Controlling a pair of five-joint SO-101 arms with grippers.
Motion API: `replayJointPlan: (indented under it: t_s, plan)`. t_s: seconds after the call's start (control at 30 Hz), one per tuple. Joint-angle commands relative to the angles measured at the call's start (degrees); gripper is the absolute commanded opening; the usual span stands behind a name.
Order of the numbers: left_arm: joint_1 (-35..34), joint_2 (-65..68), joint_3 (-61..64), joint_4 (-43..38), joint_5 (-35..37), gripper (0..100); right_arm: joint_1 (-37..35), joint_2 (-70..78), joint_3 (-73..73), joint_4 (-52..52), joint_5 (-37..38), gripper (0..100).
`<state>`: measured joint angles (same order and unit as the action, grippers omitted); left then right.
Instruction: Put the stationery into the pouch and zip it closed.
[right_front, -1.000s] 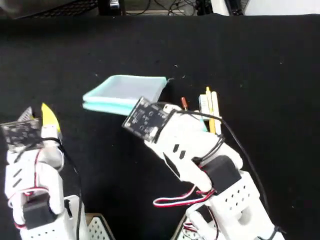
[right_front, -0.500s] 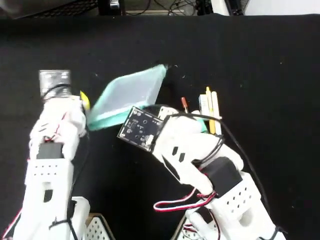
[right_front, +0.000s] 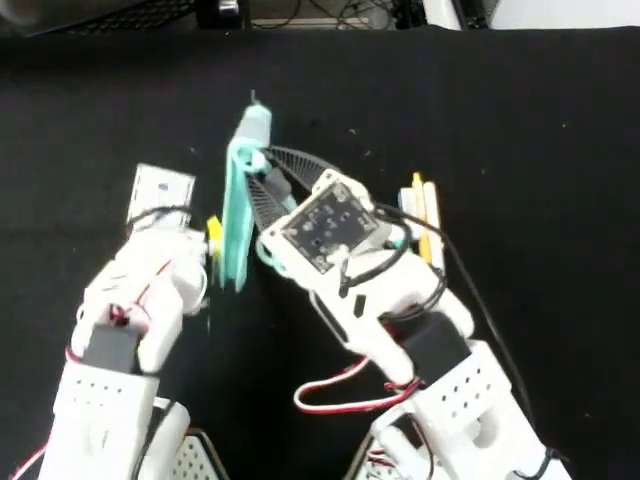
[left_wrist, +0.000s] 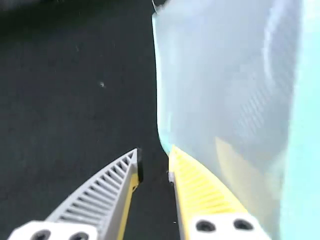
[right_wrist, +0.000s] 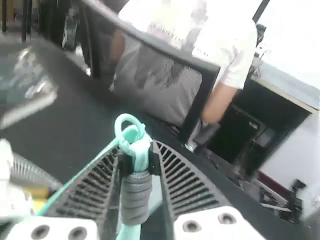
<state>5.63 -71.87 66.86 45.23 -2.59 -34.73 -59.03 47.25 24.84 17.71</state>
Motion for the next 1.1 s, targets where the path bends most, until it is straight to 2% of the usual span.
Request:
replayJointPlan:
  t_s: [0.0,0.2,0.43,0.57,0.77,0.93,1.07]
  plan:
    - [1.0,-8.2,2.9,-2.7,2.2,12,-2.6,-1.2,-0.6,-3.3,-4.0,1.2]
    - [0.7,-16.7,6.5,-3.5,2.5,12,-6.2,-0.8,0.3,-3.2,-4.1,1.2]
    - [0.9,-17.0,6.1,-1.4,2.2,12,-6.2,-0.7,1.7,-3.2,-4.0,1.2]
    - [-2.2,-17.0,4.7,-1.3,1.6,12,-6.2,-0.7,1.9,-2.6,-4.0,1.2]
    - [-14.9,-17.1,-6.0,5.2,4.7,12,-6.2,-0.7,2.1,5.1,-4.0,1.2]
    - [-15.6,-17.0,-17.5,14.5,0.4,12,-6.5,-0.8,2.2,10.0,-0.2,1.2]
    - [-15.5,-14.9,-20.5,15.4,-5.5,12,-8.4,-1.1,2.1,15.6,6.0,1.2]
